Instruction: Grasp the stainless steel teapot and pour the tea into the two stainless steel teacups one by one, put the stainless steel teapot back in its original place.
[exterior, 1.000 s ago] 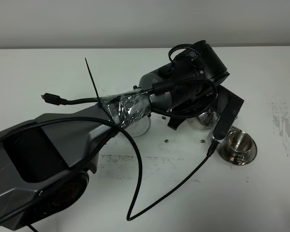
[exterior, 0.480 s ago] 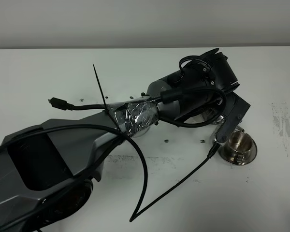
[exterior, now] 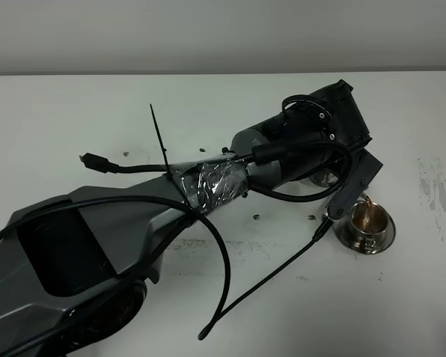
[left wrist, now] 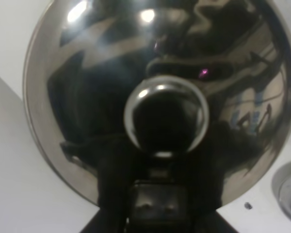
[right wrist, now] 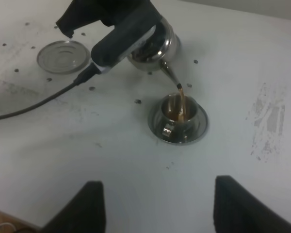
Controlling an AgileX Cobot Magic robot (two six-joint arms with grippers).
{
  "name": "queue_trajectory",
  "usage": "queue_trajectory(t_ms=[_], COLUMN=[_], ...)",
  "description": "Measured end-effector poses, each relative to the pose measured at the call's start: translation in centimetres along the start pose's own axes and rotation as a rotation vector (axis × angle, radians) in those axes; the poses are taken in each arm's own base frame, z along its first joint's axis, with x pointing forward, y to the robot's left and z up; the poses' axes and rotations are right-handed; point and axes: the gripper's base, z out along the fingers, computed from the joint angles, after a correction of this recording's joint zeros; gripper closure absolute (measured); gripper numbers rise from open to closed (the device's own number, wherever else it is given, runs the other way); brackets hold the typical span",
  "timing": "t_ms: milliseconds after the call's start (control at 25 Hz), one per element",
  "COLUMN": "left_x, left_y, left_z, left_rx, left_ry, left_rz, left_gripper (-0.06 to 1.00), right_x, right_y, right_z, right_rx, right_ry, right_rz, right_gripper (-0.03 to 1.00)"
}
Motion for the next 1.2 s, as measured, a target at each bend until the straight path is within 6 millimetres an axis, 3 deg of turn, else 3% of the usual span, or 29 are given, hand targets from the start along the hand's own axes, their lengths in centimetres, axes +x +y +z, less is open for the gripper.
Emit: queue_trajectory(t_ms=[1200], left_x=[-0.65], left_y=[0.23], left_z=[-0.6], left_rx=[-0.038], left_ry=[0.042], left_rz=[0.095], left_gripper=[0.77], right_x=[0.0], right_y=[0.0], right_z=[0.0], right_rx=[0.0], right_ry=[0.0], right_rz=[0.0], right_gripper=[0.49])
